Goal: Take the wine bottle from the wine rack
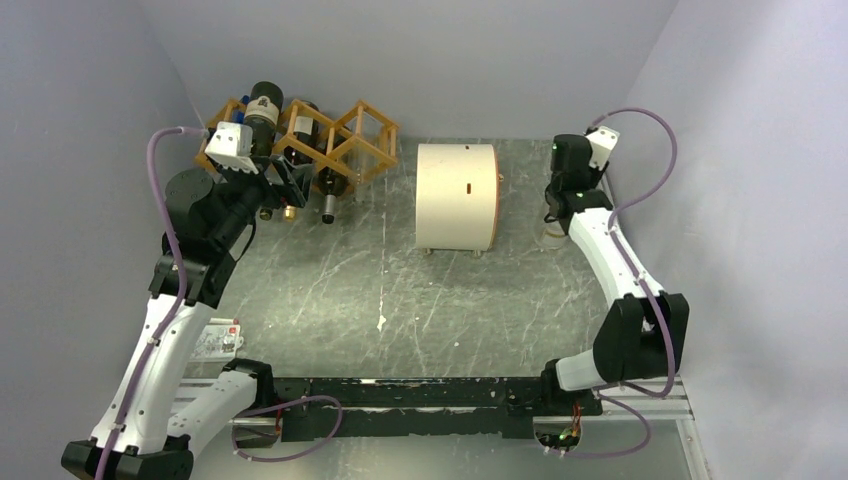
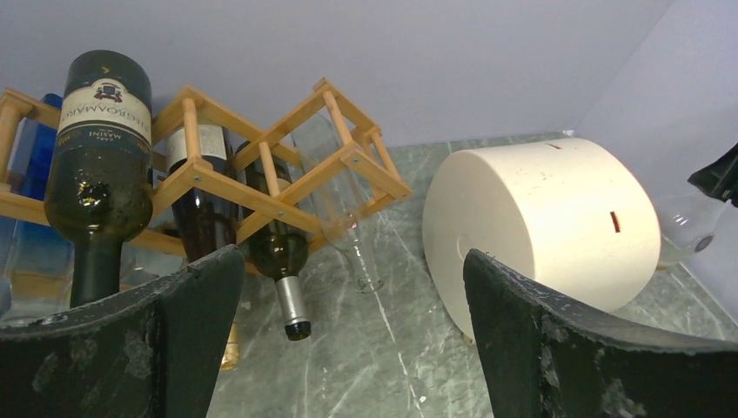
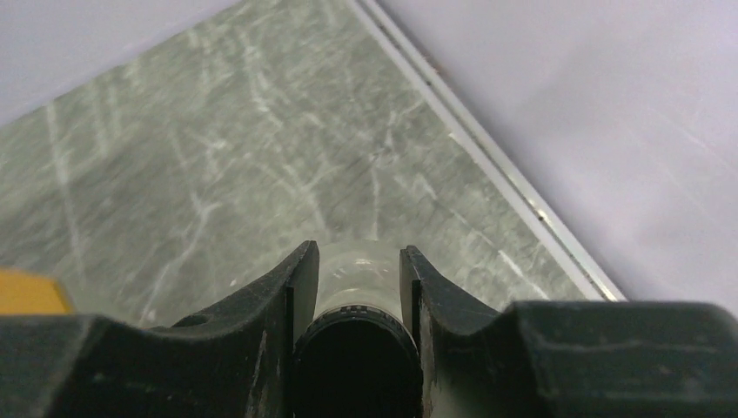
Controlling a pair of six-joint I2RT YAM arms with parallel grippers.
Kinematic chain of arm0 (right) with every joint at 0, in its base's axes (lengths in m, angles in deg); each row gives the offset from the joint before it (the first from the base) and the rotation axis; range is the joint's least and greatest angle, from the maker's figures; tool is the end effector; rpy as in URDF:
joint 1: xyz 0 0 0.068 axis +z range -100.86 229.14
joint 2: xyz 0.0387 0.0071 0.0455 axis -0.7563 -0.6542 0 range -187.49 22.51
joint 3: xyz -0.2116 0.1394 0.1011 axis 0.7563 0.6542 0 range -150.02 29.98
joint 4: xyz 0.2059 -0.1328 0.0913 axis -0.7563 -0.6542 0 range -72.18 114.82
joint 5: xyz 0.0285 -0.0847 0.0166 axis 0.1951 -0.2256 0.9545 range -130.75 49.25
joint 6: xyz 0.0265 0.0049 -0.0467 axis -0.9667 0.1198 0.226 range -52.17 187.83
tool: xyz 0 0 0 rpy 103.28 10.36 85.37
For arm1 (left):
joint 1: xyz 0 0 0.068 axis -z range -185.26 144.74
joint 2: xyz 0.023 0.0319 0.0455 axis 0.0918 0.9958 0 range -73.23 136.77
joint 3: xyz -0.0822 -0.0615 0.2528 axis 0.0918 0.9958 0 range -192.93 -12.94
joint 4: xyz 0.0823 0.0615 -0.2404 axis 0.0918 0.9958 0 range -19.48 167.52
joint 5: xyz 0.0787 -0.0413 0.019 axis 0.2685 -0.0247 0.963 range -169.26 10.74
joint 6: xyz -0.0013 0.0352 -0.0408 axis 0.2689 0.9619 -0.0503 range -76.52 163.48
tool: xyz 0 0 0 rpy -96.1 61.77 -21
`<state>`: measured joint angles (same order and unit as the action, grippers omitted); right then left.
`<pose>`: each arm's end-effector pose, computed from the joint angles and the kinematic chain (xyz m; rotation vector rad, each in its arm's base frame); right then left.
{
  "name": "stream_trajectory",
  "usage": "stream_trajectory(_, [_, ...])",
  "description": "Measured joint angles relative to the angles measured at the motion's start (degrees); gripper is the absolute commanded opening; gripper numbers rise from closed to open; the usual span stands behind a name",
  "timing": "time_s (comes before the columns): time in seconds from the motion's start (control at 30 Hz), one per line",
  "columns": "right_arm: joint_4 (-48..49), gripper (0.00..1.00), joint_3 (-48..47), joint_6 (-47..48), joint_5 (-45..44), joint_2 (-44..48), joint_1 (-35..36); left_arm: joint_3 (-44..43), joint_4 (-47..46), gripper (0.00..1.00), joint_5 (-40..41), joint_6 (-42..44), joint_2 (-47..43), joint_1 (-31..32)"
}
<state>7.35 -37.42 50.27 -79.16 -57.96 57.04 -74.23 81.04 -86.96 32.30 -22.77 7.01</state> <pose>0.3163 0.0217 0.3251 0.5554 1.9266 -0.4206 0.1850 -0.0452 0.4227 0.1219 1.5764 -0.4264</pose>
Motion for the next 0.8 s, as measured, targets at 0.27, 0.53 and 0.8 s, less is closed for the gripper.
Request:
stream_trajectory(0.27, [4.79, 0.00, -0.17, 2.45, 0.85, -4.59, -8.92, 1.09, -0.98, 0.99, -0.02, 1.55, -0.31, 0.00])
stream_trajectory(0.53, [10.47, 0.00, 2.82, 2.49, 1.14, -5.46, -11.61, 1.16, -1.73, 0.99, -0.28, 2.25, 0.46, 0.00])
stream_trajectory(0.8, [13.73, 0.38, 4.55, 2.38, 0.28, -5.18, -11.76, 2.36, -2.43, 0.99, -1.81, 2.40, 1.42, 0.00])
